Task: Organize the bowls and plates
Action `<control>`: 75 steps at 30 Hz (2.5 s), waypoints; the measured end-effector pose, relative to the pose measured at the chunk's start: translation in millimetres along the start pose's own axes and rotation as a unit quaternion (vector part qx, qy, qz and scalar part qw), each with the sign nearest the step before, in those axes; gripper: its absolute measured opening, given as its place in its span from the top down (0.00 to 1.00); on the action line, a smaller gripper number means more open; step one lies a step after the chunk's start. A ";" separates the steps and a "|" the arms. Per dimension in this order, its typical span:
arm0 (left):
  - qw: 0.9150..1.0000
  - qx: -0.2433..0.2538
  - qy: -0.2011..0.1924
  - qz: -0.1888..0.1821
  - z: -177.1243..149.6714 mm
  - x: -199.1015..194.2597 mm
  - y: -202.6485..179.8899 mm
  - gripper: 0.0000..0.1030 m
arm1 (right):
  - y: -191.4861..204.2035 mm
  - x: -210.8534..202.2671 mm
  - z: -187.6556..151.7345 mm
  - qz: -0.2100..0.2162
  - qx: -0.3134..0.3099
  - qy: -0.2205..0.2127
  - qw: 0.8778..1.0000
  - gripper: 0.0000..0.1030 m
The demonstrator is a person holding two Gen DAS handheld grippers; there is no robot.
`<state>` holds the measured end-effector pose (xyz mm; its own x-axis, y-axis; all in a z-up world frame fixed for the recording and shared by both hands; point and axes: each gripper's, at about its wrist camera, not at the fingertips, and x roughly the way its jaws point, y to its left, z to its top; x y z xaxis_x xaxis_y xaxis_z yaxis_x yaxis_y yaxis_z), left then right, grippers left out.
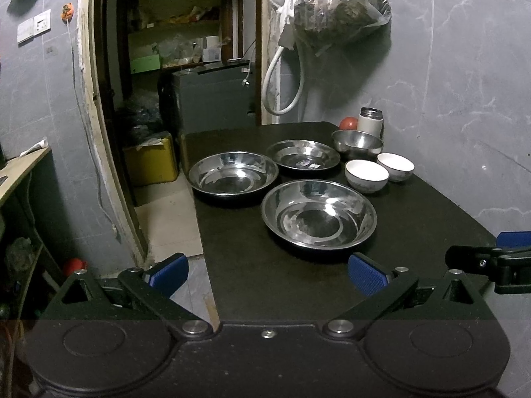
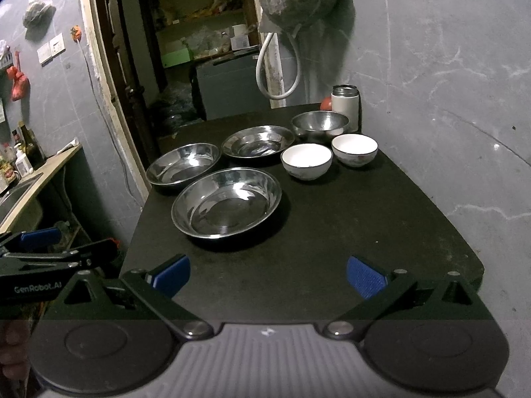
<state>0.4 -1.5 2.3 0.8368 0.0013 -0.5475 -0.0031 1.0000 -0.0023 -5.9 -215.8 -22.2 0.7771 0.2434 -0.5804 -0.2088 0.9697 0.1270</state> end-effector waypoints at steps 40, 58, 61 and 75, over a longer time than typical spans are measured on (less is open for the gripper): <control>0.991 -0.090 0.061 0.076 49.7 108.3 45.3 0.01 | -19.1 106.8 73.0 0.041 -0.030 0.015 0.999 0.00; 0.982 -0.104 0.109 0.114 126.1 189.2 117.3 0.01 | 20.8 207.6 119.7 0.118 -0.007 0.032 0.992 0.00; 0.985 -0.089 0.120 0.090 135.5 212.7 129.7 0.01 | 34.3 221.6 122.2 0.110 -0.005 0.042 0.993 0.00; 0.987 -0.071 0.146 -0.006 142.5 286.9 171.0 0.20 | 73.7 279.5 135.7 0.073 0.025 0.068 0.995 0.08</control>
<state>318.1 170.4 -35.9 0.6439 -0.0319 -0.7644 -0.0891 0.9892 -0.1163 276.5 -73.2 -65.8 0.6521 0.3804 -0.6558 -0.2820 0.9246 0.2560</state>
